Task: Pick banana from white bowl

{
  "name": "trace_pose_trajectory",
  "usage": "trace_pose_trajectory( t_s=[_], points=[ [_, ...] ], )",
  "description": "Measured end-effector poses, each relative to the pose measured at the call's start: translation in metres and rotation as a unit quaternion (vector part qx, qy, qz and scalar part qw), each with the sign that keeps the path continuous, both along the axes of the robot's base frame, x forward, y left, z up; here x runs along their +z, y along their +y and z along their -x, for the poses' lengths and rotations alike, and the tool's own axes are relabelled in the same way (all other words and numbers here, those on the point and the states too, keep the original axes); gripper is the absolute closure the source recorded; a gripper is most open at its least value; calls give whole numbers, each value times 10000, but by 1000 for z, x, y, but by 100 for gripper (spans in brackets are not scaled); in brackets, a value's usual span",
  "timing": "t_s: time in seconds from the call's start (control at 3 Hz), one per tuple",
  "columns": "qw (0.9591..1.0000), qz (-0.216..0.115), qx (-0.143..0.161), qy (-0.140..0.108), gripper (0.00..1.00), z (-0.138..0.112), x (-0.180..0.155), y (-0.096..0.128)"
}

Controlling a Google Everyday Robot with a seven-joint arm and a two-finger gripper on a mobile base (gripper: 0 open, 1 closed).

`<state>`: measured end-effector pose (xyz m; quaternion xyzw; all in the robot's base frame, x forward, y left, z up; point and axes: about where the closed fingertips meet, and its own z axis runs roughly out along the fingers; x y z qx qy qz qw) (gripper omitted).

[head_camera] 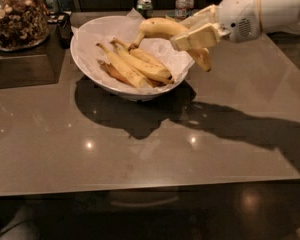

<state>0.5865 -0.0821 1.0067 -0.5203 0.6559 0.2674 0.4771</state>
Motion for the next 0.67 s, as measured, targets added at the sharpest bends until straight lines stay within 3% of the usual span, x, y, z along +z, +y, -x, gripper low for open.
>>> trace_pose_trajectory(
  t_s=[0.33,0.67],
  points=[
    [9993,-212,-301,4,100,34,5,-23],
    [9990,-214,-396,54,100,38,0,-33]
  ],
)
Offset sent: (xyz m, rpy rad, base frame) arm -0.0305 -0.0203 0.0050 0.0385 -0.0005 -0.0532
